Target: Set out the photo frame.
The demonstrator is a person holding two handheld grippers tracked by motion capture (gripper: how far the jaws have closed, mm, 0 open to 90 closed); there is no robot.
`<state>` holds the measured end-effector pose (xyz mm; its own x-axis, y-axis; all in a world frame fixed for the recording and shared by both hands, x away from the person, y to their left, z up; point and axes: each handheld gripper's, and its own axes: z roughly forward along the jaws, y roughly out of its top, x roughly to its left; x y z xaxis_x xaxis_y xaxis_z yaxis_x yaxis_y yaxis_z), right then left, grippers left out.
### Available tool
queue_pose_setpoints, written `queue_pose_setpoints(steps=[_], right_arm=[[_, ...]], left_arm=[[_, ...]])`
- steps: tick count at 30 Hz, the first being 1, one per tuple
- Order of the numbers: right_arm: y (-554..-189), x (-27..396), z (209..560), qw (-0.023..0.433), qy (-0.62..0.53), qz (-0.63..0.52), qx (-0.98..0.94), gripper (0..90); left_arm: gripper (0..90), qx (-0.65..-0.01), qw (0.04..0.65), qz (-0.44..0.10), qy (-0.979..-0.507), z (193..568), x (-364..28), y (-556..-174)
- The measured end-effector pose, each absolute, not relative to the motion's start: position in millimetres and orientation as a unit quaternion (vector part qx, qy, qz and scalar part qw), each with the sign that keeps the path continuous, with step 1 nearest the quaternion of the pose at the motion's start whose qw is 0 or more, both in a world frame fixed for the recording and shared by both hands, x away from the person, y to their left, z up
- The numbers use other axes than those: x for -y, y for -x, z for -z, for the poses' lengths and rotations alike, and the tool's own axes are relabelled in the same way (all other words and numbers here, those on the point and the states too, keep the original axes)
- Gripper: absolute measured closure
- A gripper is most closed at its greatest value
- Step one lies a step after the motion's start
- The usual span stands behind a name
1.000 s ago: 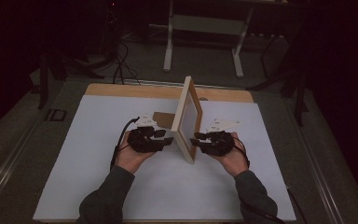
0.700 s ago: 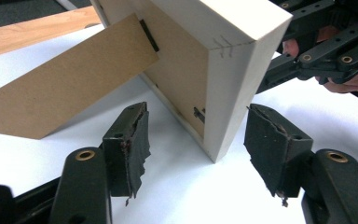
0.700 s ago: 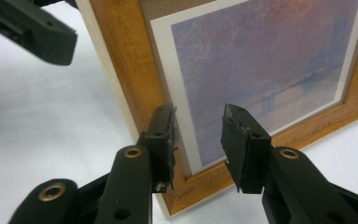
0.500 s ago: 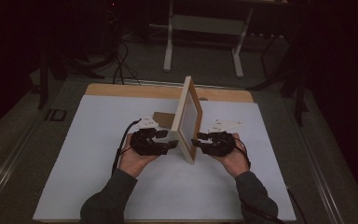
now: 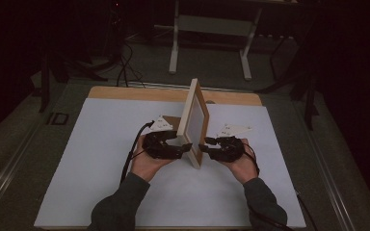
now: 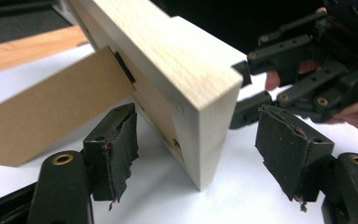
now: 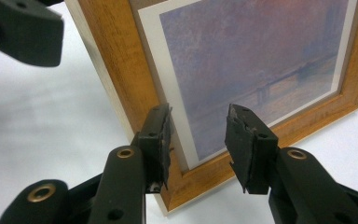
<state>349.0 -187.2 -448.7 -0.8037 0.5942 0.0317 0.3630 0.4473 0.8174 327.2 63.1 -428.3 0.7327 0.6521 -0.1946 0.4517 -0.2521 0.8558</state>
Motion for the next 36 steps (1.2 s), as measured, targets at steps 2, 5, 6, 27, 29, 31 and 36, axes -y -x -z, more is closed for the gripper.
queue_pose_setpoints(steps=[2, 5, 6, 27, 29, 31, 36], right_arm=[[-349, 187, 449, 0.13, -0.285, -0.443, -0.84, 59.7], [-350, 187, 449, 0.13, -0.287, -0.444, -0.839, 59.6], [-350, 187, 449, 0.13, -0.287, -0.444, -0.839, 59.6], [-350, 186, 451, 0.126, -0.285, -0.443, -0.84, 59.6], [-350, 186, 451, 0.127, -0.285, -0.443, -0.84, 59.5], [-349, 185, 450, 0.127, -0.285, -0.444, -0.84, 59.4], [-350, 185, 450, 0.127, -0.283, -0.444, -0.841, 59.5]], left_arm=[[30.4, -0.356, 0.497, -0.11, -0.784, 426, -61, -328], [32.9, -0.368, 0.495, -0.128, -0.777, 424, -56, -328], [33.1, -0.37, 0.496, -0.131, -0.774, 423, -55, -328], [51.2, -0.426, 0.481, -0.129, -0.755, 426, -36, -334], [52.7, -0.433, 0.482, -0.124, -0.751, 426, -37, -335], [55.7, -0.438, 0.485, -0.122, -0.747, 427, -37, -335], [56.4, -0.443, 0.487, -0.119, -0.743, 427, -38, -336]])
